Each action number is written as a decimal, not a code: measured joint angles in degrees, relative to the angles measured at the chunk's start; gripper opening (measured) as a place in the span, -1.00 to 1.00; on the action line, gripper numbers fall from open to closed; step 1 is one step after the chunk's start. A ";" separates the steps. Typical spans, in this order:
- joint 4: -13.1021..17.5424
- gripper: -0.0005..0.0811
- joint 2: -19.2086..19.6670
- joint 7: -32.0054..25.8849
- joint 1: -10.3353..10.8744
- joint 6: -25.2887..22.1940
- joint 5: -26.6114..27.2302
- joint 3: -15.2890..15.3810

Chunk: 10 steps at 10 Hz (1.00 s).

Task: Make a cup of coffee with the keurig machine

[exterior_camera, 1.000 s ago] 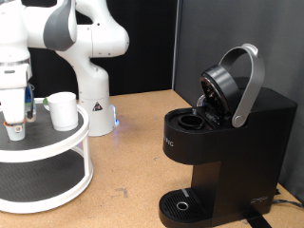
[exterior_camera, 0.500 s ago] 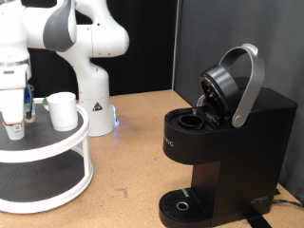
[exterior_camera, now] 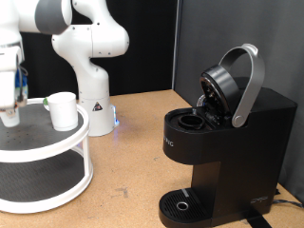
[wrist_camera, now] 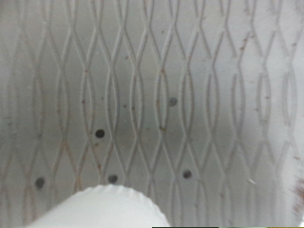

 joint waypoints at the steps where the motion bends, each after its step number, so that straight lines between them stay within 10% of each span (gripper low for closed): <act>1: 0.98 0.07 -1.18 -0.11 0.01 -1.66 0.12 0.10; 4: 1.48 0.06 -2.10 -0.37 0.35 -3.23 2.07 -0.06; 10: 7.33 0.06 -2.77 -0.18 7.69 -9.51 27.52 -0.39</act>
